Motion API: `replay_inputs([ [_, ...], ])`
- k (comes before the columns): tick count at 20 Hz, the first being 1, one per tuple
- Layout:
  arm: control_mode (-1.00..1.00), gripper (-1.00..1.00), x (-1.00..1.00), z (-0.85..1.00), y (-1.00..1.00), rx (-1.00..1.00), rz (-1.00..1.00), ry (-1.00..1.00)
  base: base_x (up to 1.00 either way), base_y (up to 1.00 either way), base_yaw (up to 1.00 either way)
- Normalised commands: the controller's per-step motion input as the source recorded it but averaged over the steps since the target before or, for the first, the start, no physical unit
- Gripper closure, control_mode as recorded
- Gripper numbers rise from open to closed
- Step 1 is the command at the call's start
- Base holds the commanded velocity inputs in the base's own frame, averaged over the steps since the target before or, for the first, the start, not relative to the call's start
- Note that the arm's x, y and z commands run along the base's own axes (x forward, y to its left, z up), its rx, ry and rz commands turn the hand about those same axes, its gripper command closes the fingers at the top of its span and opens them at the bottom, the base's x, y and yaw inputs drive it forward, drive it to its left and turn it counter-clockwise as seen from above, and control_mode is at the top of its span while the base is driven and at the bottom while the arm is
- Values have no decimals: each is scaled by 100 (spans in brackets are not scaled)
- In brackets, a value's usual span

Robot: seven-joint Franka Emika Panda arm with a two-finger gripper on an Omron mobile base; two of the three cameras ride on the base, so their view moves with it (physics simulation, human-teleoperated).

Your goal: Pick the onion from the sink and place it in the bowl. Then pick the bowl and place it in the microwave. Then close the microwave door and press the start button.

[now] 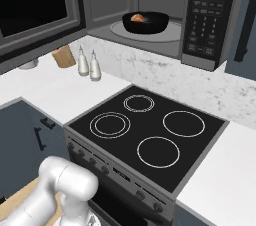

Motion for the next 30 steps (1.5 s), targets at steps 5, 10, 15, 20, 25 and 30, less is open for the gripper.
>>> replay_inputs([
  [5, -100, -100, -9, 11, -76, 17, -2, -10, 0, 0, 0],
  [10, -100, -100, -2, 12, -87, 21, -1, -3, 0, 0, 0],
  [15, -100, -100, -6, 15, -89, 21, 0, -3, 0, 0, 0],
  [20, -100, -100, -6, 18, -83, 20, 0, -4, 0, 0, 0],
  [25, -100, -100, -3, 20, -87, 21, 0, -5, 0, 0, 0],
  [30, -100, -100, 0, 15, -85, 20, 0, -2, 0, 0, 0],
])
